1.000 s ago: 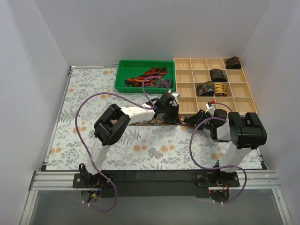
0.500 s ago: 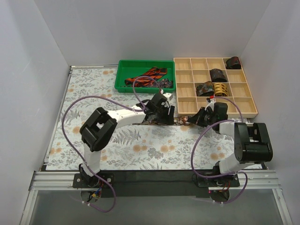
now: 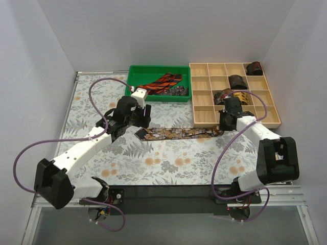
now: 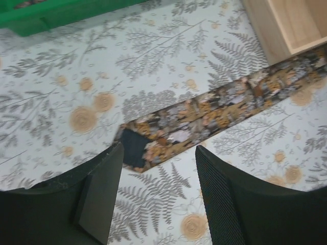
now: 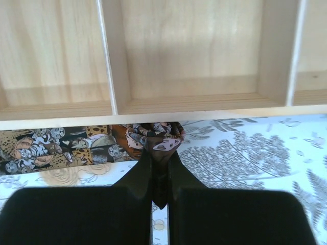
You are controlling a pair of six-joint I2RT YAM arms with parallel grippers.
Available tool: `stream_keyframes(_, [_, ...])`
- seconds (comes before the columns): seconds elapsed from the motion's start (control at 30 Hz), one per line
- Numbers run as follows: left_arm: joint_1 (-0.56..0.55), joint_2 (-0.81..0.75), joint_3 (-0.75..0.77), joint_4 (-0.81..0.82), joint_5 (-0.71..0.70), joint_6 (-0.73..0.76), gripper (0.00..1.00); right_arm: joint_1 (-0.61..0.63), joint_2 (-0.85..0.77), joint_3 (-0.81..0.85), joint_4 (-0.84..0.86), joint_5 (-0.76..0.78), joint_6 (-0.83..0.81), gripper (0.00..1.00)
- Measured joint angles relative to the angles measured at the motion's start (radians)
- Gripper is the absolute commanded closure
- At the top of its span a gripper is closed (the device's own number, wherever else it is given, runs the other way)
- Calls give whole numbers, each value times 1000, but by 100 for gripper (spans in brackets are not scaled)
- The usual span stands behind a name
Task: Roll the ties
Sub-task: Roll the tie
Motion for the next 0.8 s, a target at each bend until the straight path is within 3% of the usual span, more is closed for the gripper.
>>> stream_keyframes(0.23, [34, -210, -164, -37, -161, 88, 45, 185, 32, 94, -139, 371, -15, 99])
stream_keyframes(0.43, [51, -232, -226, -58, -223, 100, 45, 349, 166, 148, -219, 604, 27, 99])
stream_keyframes(0.8, [60, -233, -226, -58, -245, 105, 46, 542, 397, 293, -369, 804, 117, 91])
